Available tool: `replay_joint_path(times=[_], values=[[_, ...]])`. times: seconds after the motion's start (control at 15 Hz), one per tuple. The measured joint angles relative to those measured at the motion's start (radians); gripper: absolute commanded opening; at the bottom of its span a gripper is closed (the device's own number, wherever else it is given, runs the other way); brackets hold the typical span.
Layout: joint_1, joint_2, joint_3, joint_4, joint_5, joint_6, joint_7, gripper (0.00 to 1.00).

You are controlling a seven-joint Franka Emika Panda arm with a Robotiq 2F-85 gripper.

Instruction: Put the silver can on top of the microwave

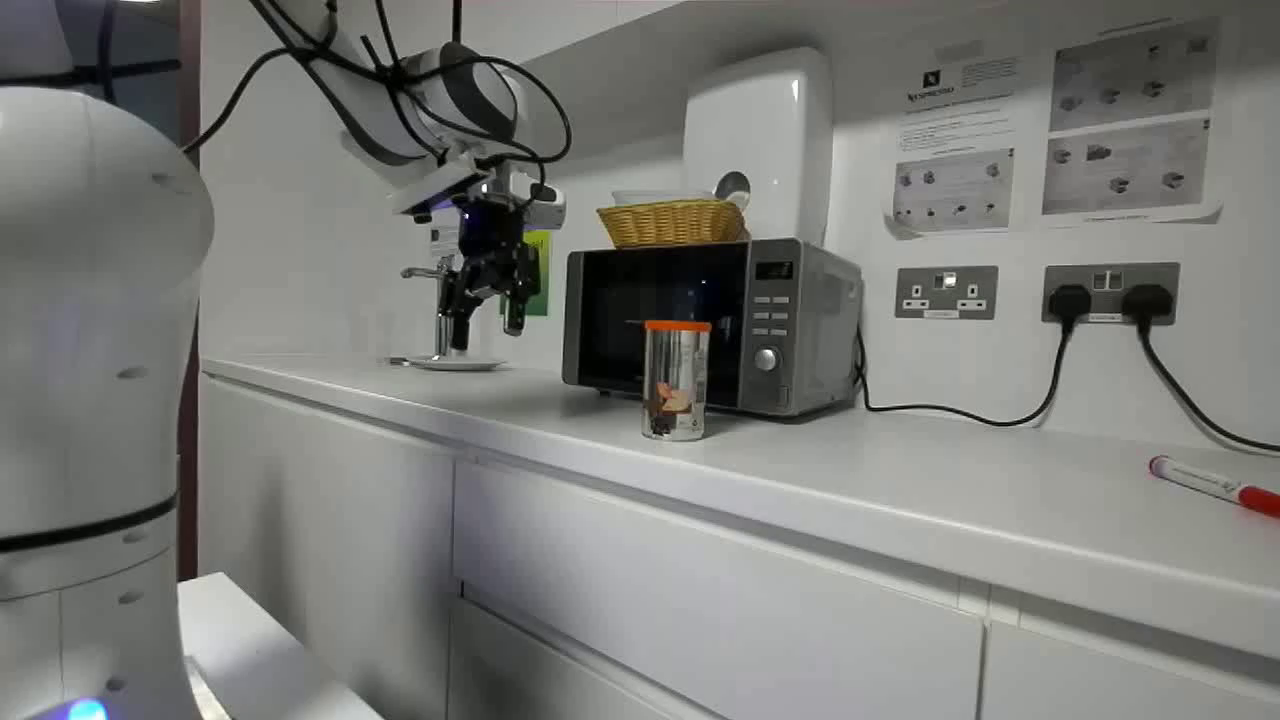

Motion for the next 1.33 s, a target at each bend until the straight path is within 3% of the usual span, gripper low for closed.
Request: replay_joint_path(times=[0.4, 0.73, 1.07, 1.33], values=[[0.004, 0.0, -0.004, -0.001, -0.003, 0.006, 0.0, 1.0], [-0.029, 0.001, -0.038, -0.008, -0.051, 0.184, 0.129, 1.0], [-0.123, -0.005, -0.044, -0.074, -0.26, 0.349, 0.333, 1.0], [-0.19, -0.04, -0.039, -0.148, -0.426, 0.378, 0.542, 1.0]])
